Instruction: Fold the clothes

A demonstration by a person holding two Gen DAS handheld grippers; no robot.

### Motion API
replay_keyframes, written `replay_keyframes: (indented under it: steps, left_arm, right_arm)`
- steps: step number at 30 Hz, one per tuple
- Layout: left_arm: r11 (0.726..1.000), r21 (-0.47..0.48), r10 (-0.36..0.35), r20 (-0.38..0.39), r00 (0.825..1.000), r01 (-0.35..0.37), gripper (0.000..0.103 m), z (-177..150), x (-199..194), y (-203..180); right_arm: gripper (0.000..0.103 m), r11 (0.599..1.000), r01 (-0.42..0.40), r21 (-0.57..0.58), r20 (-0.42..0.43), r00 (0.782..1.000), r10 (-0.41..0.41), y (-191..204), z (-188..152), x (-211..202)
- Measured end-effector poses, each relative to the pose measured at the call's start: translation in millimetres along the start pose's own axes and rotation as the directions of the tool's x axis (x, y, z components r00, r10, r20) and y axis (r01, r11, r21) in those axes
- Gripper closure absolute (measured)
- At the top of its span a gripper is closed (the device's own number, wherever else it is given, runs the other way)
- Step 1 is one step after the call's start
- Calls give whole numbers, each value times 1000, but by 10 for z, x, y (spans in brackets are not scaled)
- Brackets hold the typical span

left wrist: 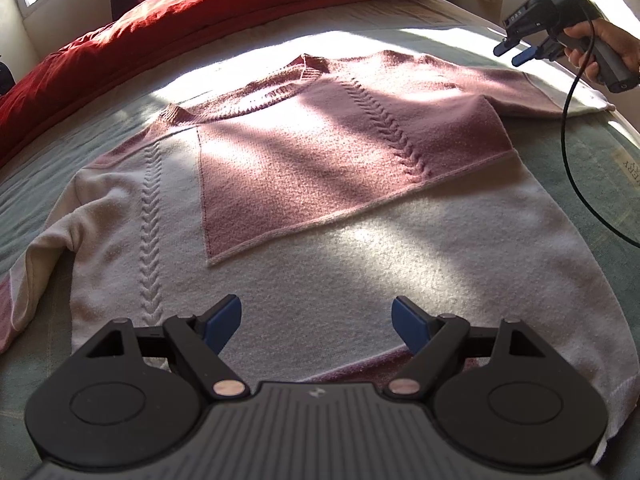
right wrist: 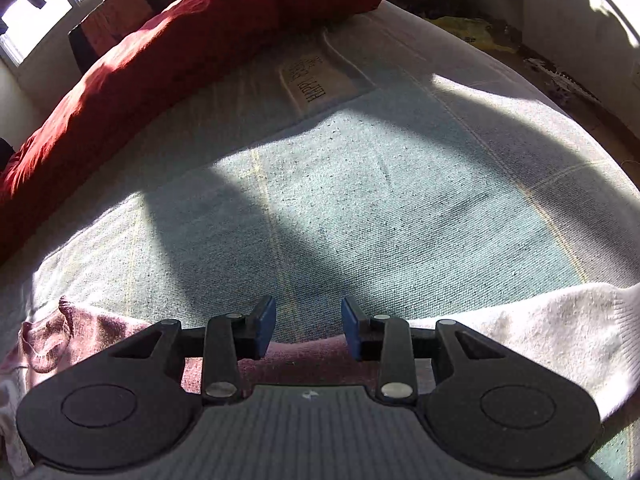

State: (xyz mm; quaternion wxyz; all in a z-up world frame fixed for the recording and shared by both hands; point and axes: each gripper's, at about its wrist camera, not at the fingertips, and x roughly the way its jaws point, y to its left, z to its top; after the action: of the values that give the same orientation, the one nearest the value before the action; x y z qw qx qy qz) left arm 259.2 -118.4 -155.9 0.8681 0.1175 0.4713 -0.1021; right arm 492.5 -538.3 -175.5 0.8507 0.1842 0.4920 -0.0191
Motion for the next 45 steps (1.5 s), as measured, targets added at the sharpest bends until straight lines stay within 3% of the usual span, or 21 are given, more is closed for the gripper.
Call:
replay_keyframes:
  steps: [5,7,9,13,20,24,27,30,32,37,41,45]
  left_arm:
    - [1000,-5,4,-3,1000,-4,21,-6,17,24]
    - [1000,-9,4,-6,1000,-4,21,-7,32,27]
    - [1000,-6,1,-7,1000,-1,21,-6,40,9]
    - [1000,10,1,-4,1000,0,21,-7,37,-26]
    - [1000,2,9,-11,1000,-9,21,-19,61,15]
    - [1000,-5,8,-14,1000,-8,20,-14,92,36]
    - [1000,-1,2,-17,1000,-2,21,-11,101,16]
    - [1000,11,4,-14,1000,-4,20,-11,90,-7]
    - [1000,19,7,-10,1000,-7,21,-9,77,-17]
    - [1000,8,9,-17,1000,-9,21,-12,70,-8]
    - [1000,21,3,8,1000,-3,21,-11,-11,-13]
    - [1000,4,-1,5,1000,1,20,-12,-2,0]
  right_arm:
    - [62,994,30,-109,-94,995,-40,-5,-215,-66]
    - [62,991,40,-129,-74,996,-50,2,-181,-168]
    - [60,994,0,-105,-31,1000,-4,-11,-71,-248]
    - [58,996,-78,-35,-33,996,77,33,55,-109]
    - [58,984,-25,-177,-69,998,13,201,-114,86]
    - [56,975,-48,-216,-119,993,23,132,-144,-27]
    - [56,981,-40,-192,-74,997,27,64,-65,-115]
    - [56,992,-62,-111,-133,990,47,15,11,6]
    - [55,993,-34,-111,-154,988,16,49,-11,124]
    - [51,997,3,-73,-40,999,-6,80,30,202]
    - [49,1000,-22,11,48,999,21,19,35,-83]
    - [43,999,-33,43,15,999,33,-22,-141,-303]
